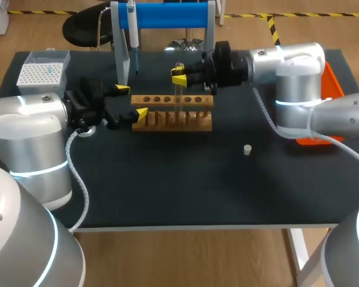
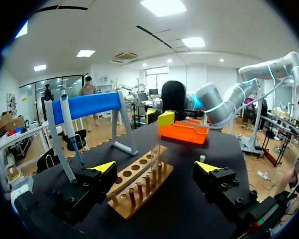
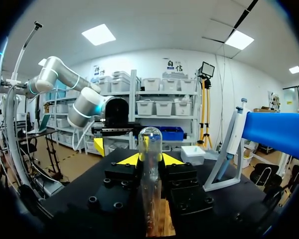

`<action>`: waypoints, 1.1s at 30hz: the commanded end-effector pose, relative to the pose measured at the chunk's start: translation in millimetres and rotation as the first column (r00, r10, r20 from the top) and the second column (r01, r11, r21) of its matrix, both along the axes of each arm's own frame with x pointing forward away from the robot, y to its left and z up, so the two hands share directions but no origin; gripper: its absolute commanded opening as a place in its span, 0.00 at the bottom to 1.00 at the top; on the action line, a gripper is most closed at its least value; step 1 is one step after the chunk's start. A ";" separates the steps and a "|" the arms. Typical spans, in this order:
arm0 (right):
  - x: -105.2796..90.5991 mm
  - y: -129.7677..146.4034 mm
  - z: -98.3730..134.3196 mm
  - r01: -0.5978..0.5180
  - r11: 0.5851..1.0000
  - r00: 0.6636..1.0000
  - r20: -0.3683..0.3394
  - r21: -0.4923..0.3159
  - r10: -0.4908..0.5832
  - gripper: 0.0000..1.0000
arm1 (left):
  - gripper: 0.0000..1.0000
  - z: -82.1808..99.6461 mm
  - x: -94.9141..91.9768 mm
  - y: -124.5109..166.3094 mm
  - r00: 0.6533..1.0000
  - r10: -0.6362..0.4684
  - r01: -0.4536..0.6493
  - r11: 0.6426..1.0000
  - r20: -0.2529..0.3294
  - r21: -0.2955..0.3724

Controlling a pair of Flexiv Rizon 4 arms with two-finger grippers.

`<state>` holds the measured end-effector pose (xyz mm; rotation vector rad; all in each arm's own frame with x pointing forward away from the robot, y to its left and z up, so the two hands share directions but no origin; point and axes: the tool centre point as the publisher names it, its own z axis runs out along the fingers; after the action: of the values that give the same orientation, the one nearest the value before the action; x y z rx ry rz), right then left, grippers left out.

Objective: Invert the test tube, pick up the pipette, mount the tip to pipette, aspirate from beaker and dispense into the tube, eject the tip, return the pipette, and cap with the stopper.

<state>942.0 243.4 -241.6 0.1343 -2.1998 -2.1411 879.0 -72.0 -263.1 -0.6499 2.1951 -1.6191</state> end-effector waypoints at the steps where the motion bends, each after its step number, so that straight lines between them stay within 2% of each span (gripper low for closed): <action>1: -4.1 -2.2 6.7 0.004 1.000 1.000 0.005 -0.009 -0.004 0.00 | 1.00 -1.6 0.0 -1.4 1.000 0.005 -0.005 1.000 0.004 -0.001; 22: -10.4 2.5 28.7 0.010 1.000 1.000 0.023 0.002 -0.010 0.00 | 1.00 -1.6 0.0 -1.4 1.000 0.005 -0.005 1.000 0.004 -0.001; 33: -28.3 -17.8 46.1 0.044 0.999 0.998 0.040 -0.013 -0.044 0.00 | 1.00 -1.6 0.0 -1.4 1.000 0.005 -0.005 1.000 0.004 -0.001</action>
<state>927.1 237.1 -203.0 0.1552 -2.2337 -2.1628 879.0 -72.0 -263.1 -0.6498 2.1954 -1.6190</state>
